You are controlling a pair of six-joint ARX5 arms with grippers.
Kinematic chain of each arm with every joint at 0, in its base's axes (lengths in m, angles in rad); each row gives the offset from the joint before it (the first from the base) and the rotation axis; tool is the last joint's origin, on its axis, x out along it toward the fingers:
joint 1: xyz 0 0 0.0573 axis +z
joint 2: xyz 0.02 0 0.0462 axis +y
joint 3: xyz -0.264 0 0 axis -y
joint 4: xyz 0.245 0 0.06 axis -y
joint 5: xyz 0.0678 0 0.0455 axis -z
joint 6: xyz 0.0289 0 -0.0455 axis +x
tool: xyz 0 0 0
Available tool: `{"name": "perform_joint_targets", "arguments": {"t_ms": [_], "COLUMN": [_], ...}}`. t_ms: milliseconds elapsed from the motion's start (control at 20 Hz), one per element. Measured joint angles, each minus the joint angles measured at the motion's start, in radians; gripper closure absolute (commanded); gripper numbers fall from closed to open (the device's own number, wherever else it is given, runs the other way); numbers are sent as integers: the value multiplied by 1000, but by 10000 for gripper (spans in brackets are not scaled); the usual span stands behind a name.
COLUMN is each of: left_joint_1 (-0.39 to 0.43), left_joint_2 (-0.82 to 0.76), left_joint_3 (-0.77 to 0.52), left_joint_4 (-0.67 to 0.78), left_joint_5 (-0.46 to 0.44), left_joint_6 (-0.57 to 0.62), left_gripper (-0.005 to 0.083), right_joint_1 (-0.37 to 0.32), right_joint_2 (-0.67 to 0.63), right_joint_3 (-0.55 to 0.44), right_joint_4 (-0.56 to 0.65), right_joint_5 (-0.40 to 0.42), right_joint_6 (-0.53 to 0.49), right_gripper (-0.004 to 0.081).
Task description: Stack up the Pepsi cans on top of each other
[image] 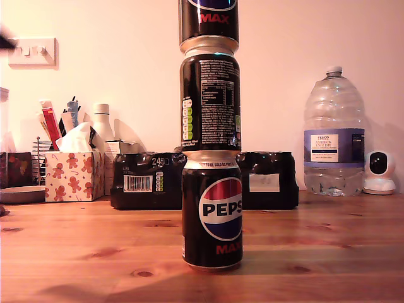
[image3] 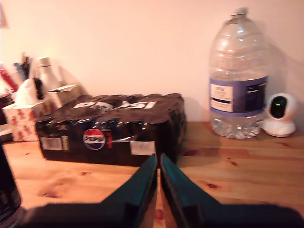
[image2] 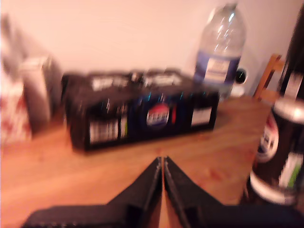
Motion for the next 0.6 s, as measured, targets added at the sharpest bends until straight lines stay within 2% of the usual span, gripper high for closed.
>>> {"name": "perform_joint_targets", "arguments": {"t_ms": [300, 600], "left_joint_1": [0, 0], "left_joint_2": [-208, -221], "left_joint_3": [1, 1], "left_joint_4": [-244, -436], "left_joint_5": [-5, -5], "left_joint_6": [-9, -13], "left_gripper": [792, 792], "right_joint_1": [0, 0], "right_joint_2": [0, 0], "right_joint_3": [0, 0], "right_joint_4": [-89, -323], "right_joint_5": [-2, -1], "right_joint_6": [0, 0], "right_gripper": [780, 780]}}
